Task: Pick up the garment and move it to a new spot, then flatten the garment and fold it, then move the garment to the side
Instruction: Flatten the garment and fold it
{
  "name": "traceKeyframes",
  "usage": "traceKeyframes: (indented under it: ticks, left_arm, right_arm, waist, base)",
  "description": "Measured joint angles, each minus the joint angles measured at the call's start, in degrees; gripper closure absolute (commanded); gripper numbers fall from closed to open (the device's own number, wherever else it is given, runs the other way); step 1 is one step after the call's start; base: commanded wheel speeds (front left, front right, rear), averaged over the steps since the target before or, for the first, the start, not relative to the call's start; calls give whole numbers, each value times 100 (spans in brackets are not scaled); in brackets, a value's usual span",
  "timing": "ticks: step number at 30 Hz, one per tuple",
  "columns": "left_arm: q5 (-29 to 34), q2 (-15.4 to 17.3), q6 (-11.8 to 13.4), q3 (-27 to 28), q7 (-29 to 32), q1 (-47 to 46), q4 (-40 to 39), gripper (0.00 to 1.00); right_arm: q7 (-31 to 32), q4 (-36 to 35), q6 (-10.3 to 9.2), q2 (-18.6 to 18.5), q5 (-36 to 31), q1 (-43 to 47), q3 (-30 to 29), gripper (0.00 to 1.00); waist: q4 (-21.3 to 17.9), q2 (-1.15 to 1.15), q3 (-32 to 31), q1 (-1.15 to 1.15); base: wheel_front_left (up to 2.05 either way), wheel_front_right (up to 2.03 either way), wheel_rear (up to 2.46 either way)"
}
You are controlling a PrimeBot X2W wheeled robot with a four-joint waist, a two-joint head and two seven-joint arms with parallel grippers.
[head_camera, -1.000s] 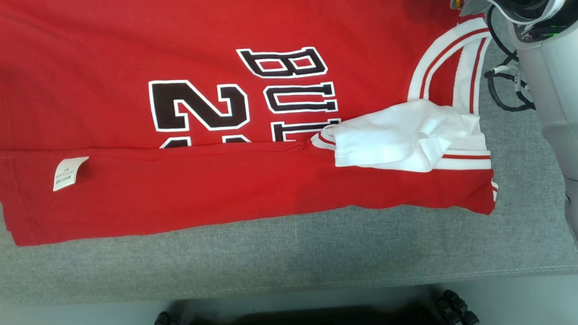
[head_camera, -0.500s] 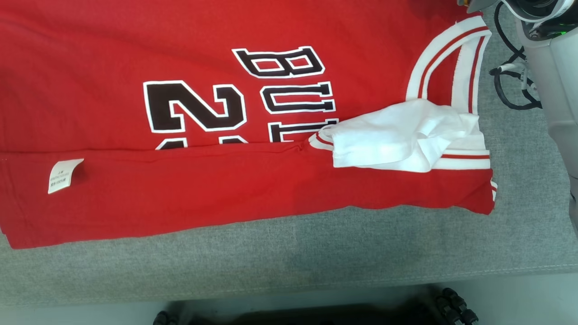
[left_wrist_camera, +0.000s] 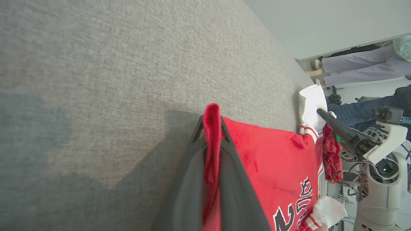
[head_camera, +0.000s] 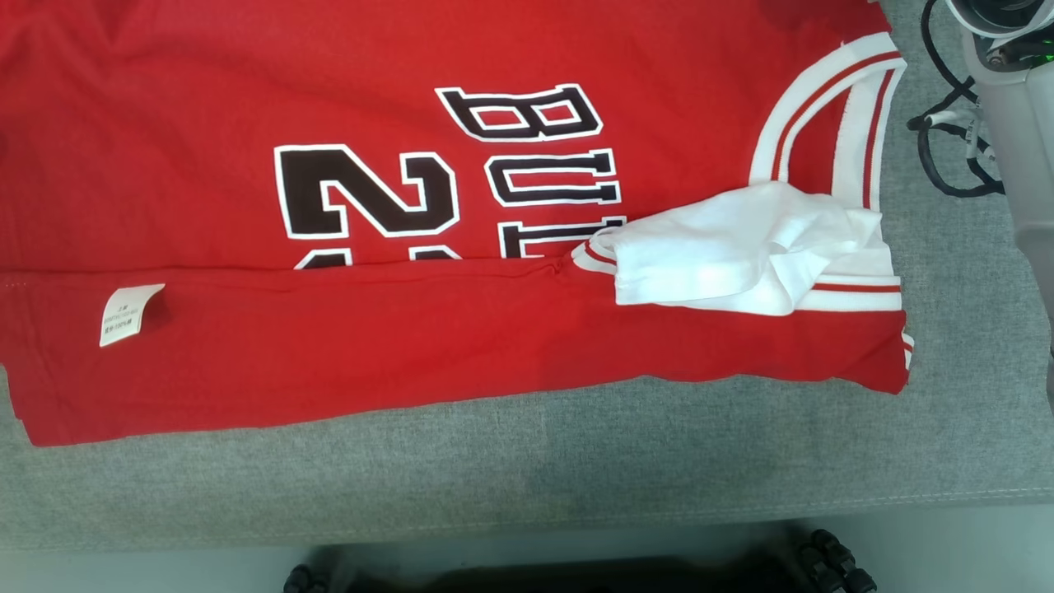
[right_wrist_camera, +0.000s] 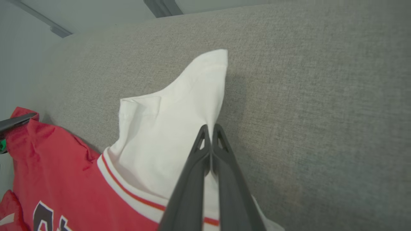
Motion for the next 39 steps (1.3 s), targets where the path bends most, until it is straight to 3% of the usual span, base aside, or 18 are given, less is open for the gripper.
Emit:
traceKeyframes:
  ticks: [12,23,39]
  left_arm:
    - [26,-11,0,24,-152,281,-315,100]
    - [86,-339,0,214,-772,744,-437,100]
    - [129,-477,0,345,-1259,1608,-460,100]
  right_arm:
    - [-627,-196,160,-76,-94,304,-215,100]
    - [-1091,-548,348,-158,121,1086,-430,100]
    - [-1293,-1167,379,-393,350,2307,-645,100]
  waist:
    - [39,0,-154,0]
    - [85,0,-512,0]
    - [121,0,-1300,0]
  base:
    - [0,0,0]
    - [0,0,0]
    - [0,0,0]
